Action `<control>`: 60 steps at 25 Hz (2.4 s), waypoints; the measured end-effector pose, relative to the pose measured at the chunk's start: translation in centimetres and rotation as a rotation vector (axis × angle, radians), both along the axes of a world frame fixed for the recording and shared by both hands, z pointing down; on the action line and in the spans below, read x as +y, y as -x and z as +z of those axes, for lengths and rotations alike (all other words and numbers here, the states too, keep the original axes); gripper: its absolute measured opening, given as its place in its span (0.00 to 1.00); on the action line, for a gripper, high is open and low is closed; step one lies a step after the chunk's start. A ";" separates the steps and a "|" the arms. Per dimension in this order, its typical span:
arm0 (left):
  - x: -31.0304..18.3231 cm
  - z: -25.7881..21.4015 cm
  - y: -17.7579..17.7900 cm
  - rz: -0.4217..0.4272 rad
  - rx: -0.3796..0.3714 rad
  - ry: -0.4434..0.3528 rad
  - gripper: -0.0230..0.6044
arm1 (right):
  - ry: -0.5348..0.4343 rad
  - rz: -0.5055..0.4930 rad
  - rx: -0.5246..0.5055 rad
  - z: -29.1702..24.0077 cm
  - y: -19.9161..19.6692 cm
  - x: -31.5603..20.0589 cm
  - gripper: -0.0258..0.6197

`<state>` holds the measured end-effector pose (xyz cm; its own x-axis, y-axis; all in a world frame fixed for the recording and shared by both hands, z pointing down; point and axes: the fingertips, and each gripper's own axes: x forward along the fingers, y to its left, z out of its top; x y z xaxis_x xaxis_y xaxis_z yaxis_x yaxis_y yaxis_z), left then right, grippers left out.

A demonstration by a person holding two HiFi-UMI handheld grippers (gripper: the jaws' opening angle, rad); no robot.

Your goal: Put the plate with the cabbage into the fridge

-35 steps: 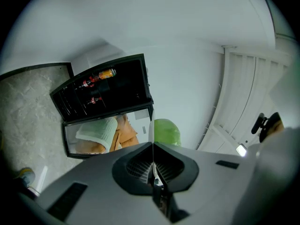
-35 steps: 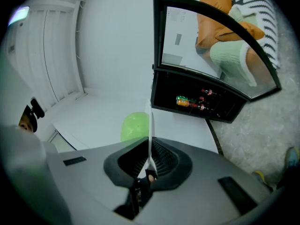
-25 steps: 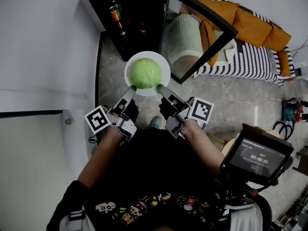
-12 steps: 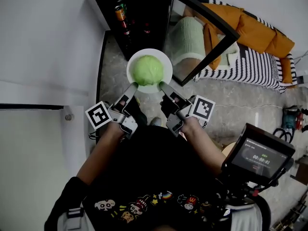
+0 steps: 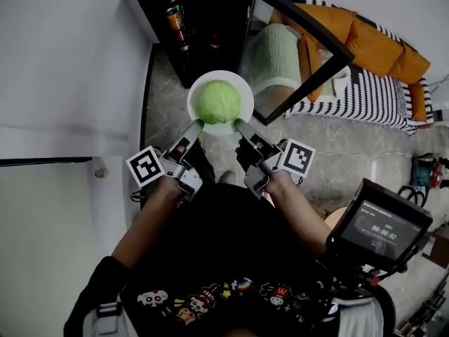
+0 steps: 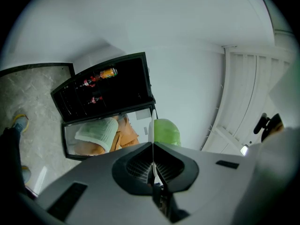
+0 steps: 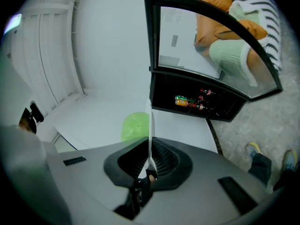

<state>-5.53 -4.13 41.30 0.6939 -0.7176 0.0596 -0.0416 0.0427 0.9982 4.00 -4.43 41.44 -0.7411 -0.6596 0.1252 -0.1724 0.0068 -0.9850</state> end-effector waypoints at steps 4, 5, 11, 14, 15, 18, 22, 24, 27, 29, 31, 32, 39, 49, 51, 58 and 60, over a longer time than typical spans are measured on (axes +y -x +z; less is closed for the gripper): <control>0.1 0.1 0.1 -0.003 -0.007 -0.007 0.05 | -0.007 -0.006 0.003 0.1 0.1 0.0 0.07; 0.0 0.0 0.1 -0.003 -0.008 -0.010 0.05 | -0.007 -0.004 0.002 0.0 0.0 0.0 0.07; -0.1 -0.5 -0.1 -0.002 -0.012 -0.009 0.05 | -0.014 0.004 -0.016 -0.4 0.0 0.0 0.07; -0.2 -0.7 0.0 0.000 -0.023 -0.016 0.05 | -0.019 0.006 -0.022 -0.5 0.0 -0.1 0.07; -0.2 -0.8 0.0 -0.001 -0.023 -0.017 0.05 | -0.020 0.007 -0.024 -0.6 0.0 -0.1 0.07; -0.1 -0.8 0.0 -0.002 -0.029 -0.020 0.05 | -0.024 0.007 -0.025 -0.6 -0.1 -0.1 0.07; -0.1 -0.9 0.0 0.001 -0.043 -0.023 0.05 | -0.025 0.003 -0.030 -0.5 0.0 0.0 0.07; -0.2 -1.1 0.0 0.006 -0.047 -0.029 0.05 | -0.024 0.002 -0.036 -0.6 0.1 0.0 0.07; -0.2 -1.2 -0.2 0.014 -0.041 -0.030 0.05 | -0.019 0.011 -0.044 -0.7 0.0 0.0 0.07; -0.2 -1.2 -0.2 0.015 -0.038 -0.021 0.05 | -0.021 0.012 -0.041 -0.7 0.0 0.0 0.07; -0.1 -1.1 -0.1 0.011 -0.039 -0.014 0.05 | -0.021 0.007 -0.040 -0.6 0.1 0.0 0.07; -0.1 -1.0 -0.1 0.009 -0.041 -0.010 0.05 | -0.021 0.004 -0.037 -0.6 0.1 0.0 0.07; 0.0 -0.7 0.0 0.007 -0.053 -0.011 0.05 | -0.011 0.001 -0.038 -0.1 0.0 0.2 0.07; -0.4 -0.9 -0.2 0.022 -0.057 -0.012 0.05 | -0.012 0.025 -0.052 -0.3 -0.1 -0.1 0.07; -0.5 -0.9 -0.3 0.030 -0.058 -0.014 0.05 | -0.008 0.031 -0.053 -0.3 -0.2 -0.1 0.07; -0.2 -0.6 -0.1 0.017 -0.053 -0.006 0.05 | 0.002 0.019 -0.043 0.0 0.0 0.0 0.07; -0.1 -0.5 -0.1 0.011 -0.050 -0.002 0.05 | 0.004 0.014 -0.042 0.1 0.0 0.0 0.07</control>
<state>-5.45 -4.28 40.84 0.6980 -0.7101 0.0926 -0.0916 0.0397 0.9950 3.99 -4.41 41.49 -0.7362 -0.6698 0.0967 -0.1311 0.0010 -0.9914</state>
